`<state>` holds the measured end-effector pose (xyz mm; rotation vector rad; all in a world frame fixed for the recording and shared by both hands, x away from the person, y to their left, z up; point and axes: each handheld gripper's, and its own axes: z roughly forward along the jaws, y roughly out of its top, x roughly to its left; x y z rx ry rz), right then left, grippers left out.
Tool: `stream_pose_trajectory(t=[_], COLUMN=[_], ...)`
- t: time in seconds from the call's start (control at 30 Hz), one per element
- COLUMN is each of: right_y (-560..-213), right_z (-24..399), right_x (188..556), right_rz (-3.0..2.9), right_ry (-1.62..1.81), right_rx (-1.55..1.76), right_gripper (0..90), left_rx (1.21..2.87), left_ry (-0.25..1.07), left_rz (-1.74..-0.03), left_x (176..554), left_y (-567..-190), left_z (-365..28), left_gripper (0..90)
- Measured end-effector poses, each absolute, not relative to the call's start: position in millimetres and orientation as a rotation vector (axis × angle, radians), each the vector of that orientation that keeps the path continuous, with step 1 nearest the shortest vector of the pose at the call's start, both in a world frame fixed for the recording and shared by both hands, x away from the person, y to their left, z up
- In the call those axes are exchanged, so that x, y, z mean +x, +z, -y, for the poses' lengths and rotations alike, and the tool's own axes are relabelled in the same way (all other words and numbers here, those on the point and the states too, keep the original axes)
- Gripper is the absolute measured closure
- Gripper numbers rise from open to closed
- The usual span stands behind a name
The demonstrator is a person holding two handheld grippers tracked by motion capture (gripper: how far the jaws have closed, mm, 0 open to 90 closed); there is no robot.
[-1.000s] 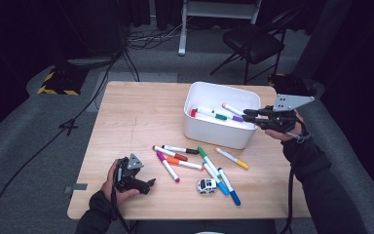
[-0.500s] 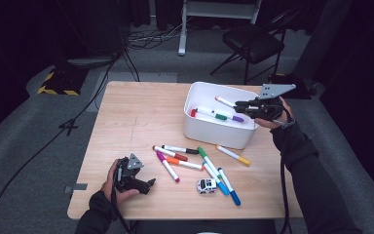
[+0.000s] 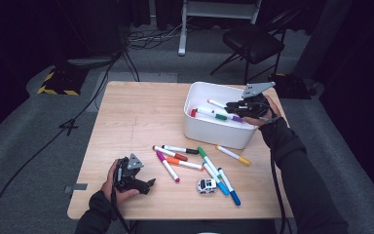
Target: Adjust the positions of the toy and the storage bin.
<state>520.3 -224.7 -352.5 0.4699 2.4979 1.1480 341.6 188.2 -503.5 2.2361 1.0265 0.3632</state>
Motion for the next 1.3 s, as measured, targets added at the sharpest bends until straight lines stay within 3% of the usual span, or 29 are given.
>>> stream_pose_trajectory(t=[0.73, 1.13, 1.3], right_y=[-364, -363, -360], right_z=[238, 248, 254], right_x=[519, 517, 514], right_rz=[-2.738, -2.755, -2.713], right_ry=[0.837, 0.828, 0.892], right_rx=[0.409, 0.447, 0.470], right_gripper=[76.9, 76.6, 71.5], left_rx=[2.236, 2.236, 2.236], left_ry=[0.363, 0.363, 0.362], left_rz=[-1.026, -1.027, -1.027], left_x=[342, 342, 342], left_y=[-503, -504, -504], left_z=[-188, -188, -188], left_gripper=[0.5, 0.5, 0.5])
